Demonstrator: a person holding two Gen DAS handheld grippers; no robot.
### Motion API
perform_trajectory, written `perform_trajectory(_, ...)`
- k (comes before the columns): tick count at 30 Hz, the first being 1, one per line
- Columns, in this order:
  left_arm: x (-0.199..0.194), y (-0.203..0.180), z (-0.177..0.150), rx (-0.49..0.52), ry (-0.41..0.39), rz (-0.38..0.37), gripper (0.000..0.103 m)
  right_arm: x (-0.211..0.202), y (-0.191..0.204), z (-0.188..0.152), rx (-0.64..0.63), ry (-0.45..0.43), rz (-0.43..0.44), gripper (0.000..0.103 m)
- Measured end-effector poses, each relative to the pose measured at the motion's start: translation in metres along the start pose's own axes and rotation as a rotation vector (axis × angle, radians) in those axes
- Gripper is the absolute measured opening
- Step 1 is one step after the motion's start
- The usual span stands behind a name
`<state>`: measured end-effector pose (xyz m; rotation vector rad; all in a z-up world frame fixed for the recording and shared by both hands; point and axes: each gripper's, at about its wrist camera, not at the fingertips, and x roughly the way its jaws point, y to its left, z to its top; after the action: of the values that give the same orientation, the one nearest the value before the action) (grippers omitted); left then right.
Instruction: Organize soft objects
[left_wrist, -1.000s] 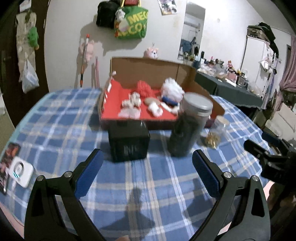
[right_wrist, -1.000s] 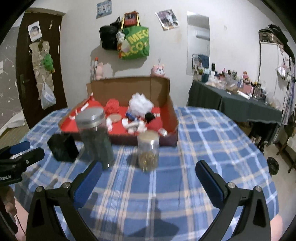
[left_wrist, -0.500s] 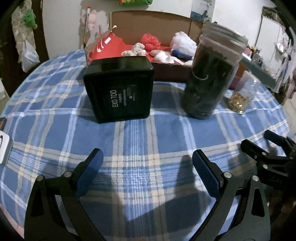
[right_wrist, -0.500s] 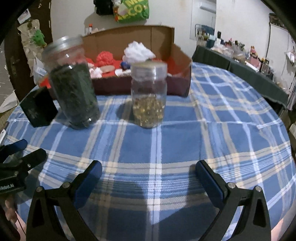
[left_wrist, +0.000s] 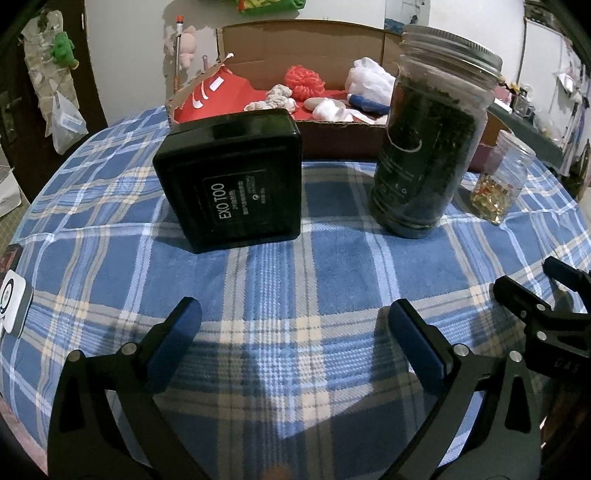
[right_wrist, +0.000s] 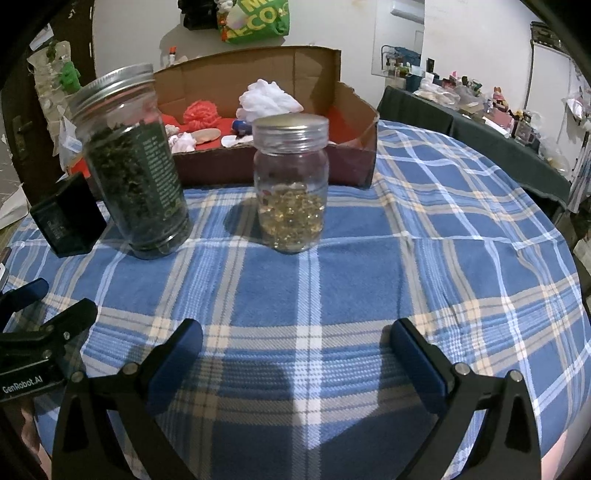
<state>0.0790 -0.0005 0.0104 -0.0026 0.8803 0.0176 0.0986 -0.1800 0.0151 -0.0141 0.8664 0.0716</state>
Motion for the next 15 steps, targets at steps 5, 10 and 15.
perform_trajectory(5,0.0005,0.0002,0.0007,0.0,0.0,0.0,0.103,-0.0013,-0.0001,-0.0012,0.003,-0.001,-0.001,0.103)
perform_trajectory(10,0.0004,0.0003,0.0003,0.0,0.0,0.0,0.103,-0.0013,-0.0001,-0.0014,0.003,-0.001,0.0,0.103)
perform_trajectory(15,0.0001,0.0005,-0.0004,0.0,-0.001,0.0,0.103,-0.0015,-0.0002,-0.0017,0.003,-0.002,0.0,0.103)
